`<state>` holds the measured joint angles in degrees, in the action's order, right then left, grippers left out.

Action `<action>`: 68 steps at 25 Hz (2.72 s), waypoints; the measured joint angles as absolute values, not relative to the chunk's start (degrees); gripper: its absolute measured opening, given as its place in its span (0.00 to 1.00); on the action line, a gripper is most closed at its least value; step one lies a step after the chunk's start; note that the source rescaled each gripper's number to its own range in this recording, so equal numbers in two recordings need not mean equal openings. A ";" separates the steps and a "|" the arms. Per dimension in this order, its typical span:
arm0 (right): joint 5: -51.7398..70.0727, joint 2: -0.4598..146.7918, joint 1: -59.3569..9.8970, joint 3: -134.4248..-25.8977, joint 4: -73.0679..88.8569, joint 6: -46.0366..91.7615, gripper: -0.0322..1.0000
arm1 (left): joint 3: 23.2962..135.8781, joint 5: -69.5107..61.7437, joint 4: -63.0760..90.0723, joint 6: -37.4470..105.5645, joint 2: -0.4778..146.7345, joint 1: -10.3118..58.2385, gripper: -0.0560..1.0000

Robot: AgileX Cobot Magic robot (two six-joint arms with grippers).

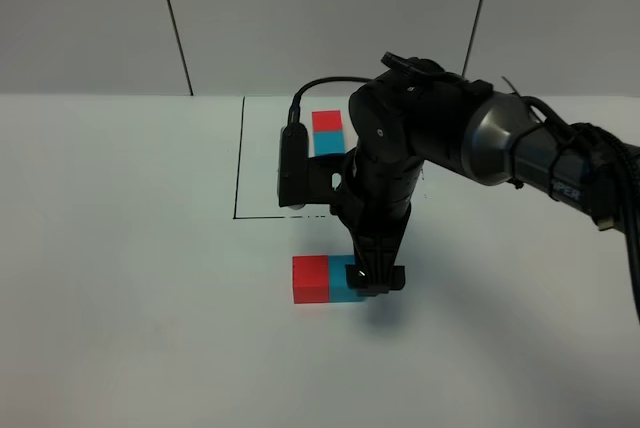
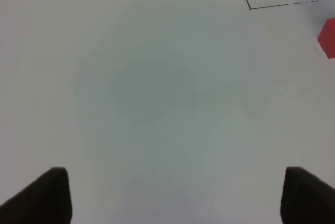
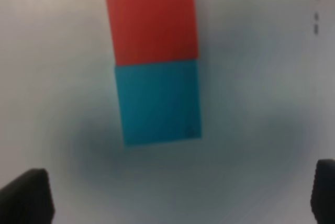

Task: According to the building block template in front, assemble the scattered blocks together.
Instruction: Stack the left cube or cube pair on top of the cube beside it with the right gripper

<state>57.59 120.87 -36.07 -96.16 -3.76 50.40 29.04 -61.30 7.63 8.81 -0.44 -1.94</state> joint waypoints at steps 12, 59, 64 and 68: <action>57.74 128.56 -37.67 -102.11 0.46 52.17 0.98 | 29.04 -61.30 7.63 8.76 -0.44 -1.94 0.89; 59.07 131.45 -37.85 -105.05 1.93 17.11 0.03 | 29.04 -61.30 7.63 8.75 -0.44 -1.94 0.89; 62.56 131.40 -37.85 -105.05 1.77 -14.62 0.03 | 29.04 -61.30 7.63 8.75 -0.44 -1.94 0.89; 62.35 131.40 -37.85 -105.05 1.65 -24.04 0.03 | 29.04 -61.30 7.63 8.75 -0.44 -1.94 0.89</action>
